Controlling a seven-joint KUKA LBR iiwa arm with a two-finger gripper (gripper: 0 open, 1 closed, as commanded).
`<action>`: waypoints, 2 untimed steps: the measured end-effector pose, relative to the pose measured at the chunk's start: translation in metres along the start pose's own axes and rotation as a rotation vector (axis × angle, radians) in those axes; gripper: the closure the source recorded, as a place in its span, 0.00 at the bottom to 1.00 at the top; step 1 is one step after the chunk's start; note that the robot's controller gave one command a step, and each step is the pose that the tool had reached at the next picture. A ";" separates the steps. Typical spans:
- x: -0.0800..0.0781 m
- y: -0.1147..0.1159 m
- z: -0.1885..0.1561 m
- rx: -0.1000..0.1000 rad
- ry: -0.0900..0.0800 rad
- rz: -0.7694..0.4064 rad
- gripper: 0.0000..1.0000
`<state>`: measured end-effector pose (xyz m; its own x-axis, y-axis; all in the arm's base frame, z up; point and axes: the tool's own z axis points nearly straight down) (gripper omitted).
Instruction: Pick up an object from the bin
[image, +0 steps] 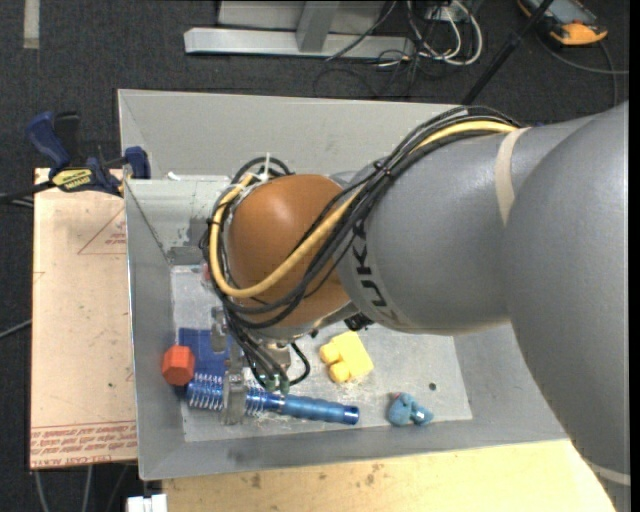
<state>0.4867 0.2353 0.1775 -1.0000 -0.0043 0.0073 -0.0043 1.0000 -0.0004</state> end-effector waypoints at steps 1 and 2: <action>-0.006 -0.063 0.111 0.001 -0.007 -0.010 0.00; -0.007 -0.062 0.110 -0.002 -0.011 -0.008 0.00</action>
Offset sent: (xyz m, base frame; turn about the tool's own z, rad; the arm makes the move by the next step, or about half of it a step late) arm 0.0049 -0.0609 -0.1075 -0.0155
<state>0.4933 0.1729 0.0672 -0.9999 -0.0123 -0.0039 -0.0124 0.9999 0.0017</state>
